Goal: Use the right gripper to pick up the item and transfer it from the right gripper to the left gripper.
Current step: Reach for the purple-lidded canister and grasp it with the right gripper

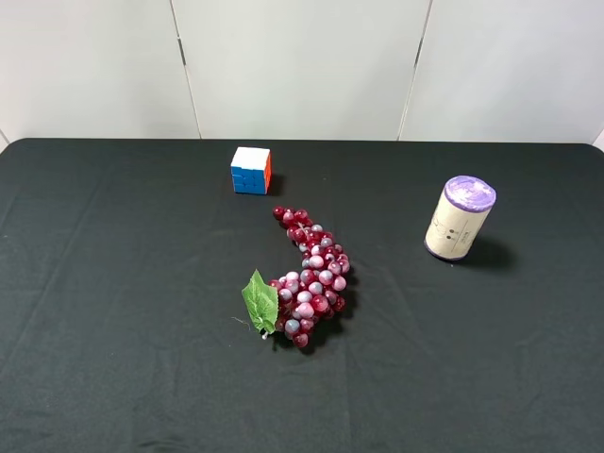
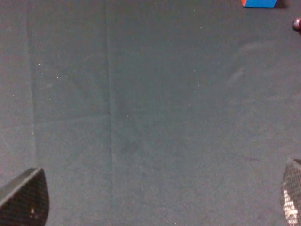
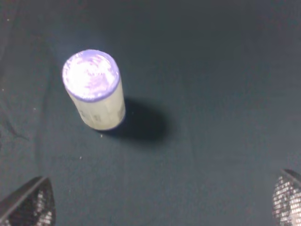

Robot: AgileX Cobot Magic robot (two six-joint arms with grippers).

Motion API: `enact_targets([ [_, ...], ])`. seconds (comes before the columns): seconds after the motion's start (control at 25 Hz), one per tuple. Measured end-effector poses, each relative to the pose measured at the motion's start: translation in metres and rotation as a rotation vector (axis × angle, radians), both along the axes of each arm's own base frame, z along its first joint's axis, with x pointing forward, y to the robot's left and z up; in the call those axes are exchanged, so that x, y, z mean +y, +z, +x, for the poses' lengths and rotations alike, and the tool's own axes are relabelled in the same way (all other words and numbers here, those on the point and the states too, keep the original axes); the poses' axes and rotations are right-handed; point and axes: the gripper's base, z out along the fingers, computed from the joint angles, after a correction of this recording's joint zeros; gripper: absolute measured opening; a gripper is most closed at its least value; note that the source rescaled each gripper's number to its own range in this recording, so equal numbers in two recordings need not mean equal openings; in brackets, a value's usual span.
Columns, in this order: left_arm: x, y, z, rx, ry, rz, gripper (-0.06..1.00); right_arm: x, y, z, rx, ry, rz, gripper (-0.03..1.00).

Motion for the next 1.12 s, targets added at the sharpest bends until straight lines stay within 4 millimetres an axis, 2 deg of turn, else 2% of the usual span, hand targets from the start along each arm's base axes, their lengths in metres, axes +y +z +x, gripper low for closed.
enact_targets([
  [0.24,0.0,0.0,0.0,0.0,0.0,0.0,0.96,0.018,0.015,0.048,0.063,0.11,-0.008,1.0],
  [0.44,0.0,0.0,0.0,0.0,0.0,0.0,0.96,0.04,0.016,0.088,0.188,0.199,-0.026,1.0],
  [0.8,0.0,0.0,0.0,0.0,0.0,0.0,0.96,0.074,-0.001,0.151,0.424,0.263,-0.049,1.0],
  [1.0,0.0,0.0,0.0,0.0,0.0,0.0,0.96,0.08,-0.016,0.18,0.492,0.192,-0.032,1.0],
  [1.12,0.0,0.0,0.0,0.0,0.0,0.0,0.96,0.08,-0.033,0.194,0.536,0.147,-0.063,1.0],
])
